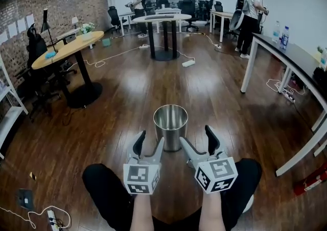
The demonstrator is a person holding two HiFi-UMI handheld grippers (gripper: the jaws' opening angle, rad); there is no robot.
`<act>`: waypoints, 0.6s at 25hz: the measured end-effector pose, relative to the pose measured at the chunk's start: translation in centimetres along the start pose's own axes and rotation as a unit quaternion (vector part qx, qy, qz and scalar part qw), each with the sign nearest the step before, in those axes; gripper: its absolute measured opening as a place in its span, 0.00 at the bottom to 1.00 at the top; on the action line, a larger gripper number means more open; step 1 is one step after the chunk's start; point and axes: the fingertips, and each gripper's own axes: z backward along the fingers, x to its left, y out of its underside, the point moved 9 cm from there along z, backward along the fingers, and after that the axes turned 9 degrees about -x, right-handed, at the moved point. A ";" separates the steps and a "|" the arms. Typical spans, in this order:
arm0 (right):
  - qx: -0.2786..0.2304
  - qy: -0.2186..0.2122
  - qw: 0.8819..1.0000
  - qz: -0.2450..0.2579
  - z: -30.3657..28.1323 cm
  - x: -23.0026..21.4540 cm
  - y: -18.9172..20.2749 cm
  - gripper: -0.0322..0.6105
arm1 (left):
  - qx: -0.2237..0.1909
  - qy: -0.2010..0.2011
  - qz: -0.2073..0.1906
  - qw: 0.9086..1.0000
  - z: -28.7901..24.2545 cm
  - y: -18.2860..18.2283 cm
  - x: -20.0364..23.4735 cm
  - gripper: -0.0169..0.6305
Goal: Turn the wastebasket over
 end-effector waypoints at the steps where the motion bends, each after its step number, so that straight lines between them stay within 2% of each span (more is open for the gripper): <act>1: -0.002 0.003 1.000 0.002 -0.6 -0.3 0.0 0.63 | -0.004 0.003 -0.001 1.000 -0.8 0.0 0.3 0.43; 6: -0.004 0.020 1.000 -0.001 -2.7 -2.0 0.7 0.62 | -0.005 0.013 0.004 1.000 -3.7 1.1 1.1 0.43; 12: 0.048 0.022 0.999 -0.005 -5.8 -4.2 4.7 0.61 | 0.013 0.003 0.017 1.000 -7.3 4.6 2.5 0.43; 15: 0.053 0.032 0.998 -0.016 -7.7 -5.6 5.9 0.61 | 0.017 0.007 0.018 1.000 -8.8 5.7 3.4 0.43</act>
